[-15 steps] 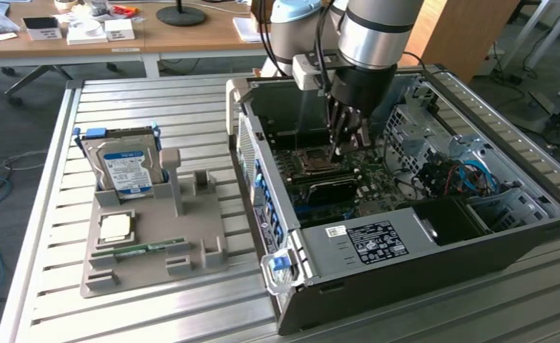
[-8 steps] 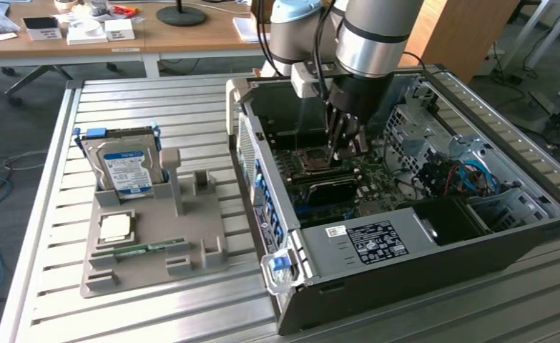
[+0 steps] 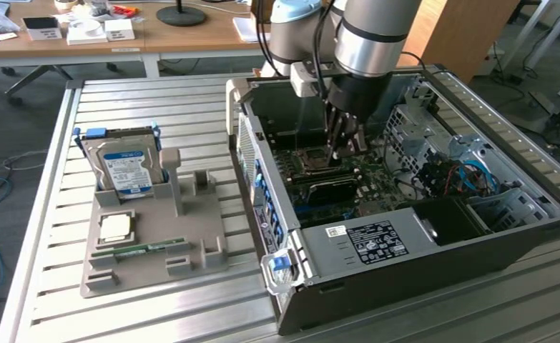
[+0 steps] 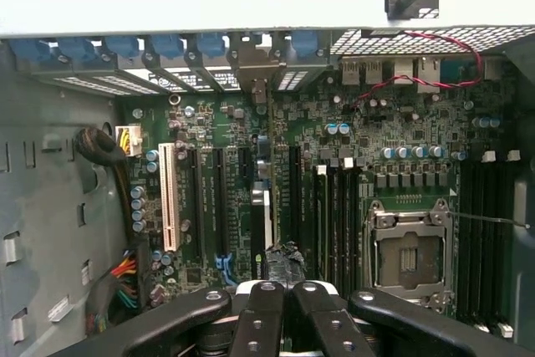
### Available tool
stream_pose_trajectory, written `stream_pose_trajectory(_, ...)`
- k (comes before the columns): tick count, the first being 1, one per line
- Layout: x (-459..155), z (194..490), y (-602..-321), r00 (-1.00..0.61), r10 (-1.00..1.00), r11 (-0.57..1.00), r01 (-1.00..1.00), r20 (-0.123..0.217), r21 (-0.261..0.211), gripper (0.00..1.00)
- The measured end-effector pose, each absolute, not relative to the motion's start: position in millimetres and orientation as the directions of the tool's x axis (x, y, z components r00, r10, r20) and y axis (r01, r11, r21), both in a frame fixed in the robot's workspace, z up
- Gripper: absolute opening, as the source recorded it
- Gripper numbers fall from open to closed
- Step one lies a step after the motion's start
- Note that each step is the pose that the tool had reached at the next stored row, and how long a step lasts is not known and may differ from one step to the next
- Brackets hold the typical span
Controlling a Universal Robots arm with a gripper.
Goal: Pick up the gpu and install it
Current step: 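Press down on the gpu until it lock into place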
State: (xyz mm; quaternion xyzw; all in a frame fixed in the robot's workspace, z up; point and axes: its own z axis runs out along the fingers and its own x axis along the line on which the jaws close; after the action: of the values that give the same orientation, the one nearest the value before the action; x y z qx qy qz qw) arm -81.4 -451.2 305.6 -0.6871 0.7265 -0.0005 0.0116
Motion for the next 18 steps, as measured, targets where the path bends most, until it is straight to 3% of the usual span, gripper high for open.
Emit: stream_pose_trajectory(18,-81.4,300.5,-450.8,-0.056,-0.998,0.056,-0.998,-0.016,-0.016,0.11)
